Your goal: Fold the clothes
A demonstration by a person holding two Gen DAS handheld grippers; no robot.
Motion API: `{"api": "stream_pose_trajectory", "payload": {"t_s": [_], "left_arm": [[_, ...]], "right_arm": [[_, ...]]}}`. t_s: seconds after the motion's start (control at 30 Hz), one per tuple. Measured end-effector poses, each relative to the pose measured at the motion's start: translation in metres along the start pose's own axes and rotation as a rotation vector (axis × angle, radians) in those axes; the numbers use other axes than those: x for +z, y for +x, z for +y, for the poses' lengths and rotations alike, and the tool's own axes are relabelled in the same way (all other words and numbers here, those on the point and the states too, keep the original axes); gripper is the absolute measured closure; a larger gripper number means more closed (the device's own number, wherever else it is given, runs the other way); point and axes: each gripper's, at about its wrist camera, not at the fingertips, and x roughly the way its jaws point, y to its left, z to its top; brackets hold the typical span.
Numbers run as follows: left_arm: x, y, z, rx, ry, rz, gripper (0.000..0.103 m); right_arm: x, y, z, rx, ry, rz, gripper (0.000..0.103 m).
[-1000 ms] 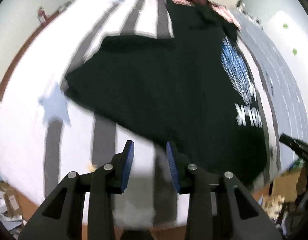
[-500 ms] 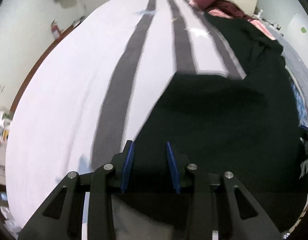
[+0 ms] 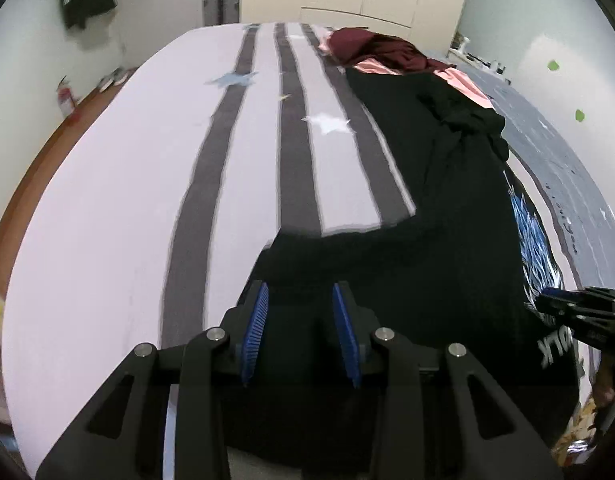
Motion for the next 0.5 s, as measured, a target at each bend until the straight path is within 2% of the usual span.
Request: {"api": "stream_pose_trajectory", "payload": {"t_s": [0.03,0.17,0.3,0.4,0.5], "left_arm": [[0.006,0.014,-0.003,0.008,-0.002,0.012,0.072],[0.005,0.065,-0.003,0.151,-0.005,0.134,0.072],[0.013,0.054,-0.018,0.316,0.033,0.103,0.072],[0.039,0.044,-0.046,0.282,-0.018,0.062,0.071],[0.074,0.05,-0.094,0.198,-0.01,0.002,0.069]], "right_arm": [[0.008,-0.001,-0.004,0.008,0.016,-0.014,0.086],[0.045,0.003,-0.03,0.025,0.046,-0.073,0.08],[0.09,0.022,-0.082,0.013,0.061,-0.084,0.08],[0.127,0.033,-0.124,-0.008,0.049,-0.097,0.08],[0.159,0.045,-0.166,-0.009,0.037,-0.111,0.079]]}}
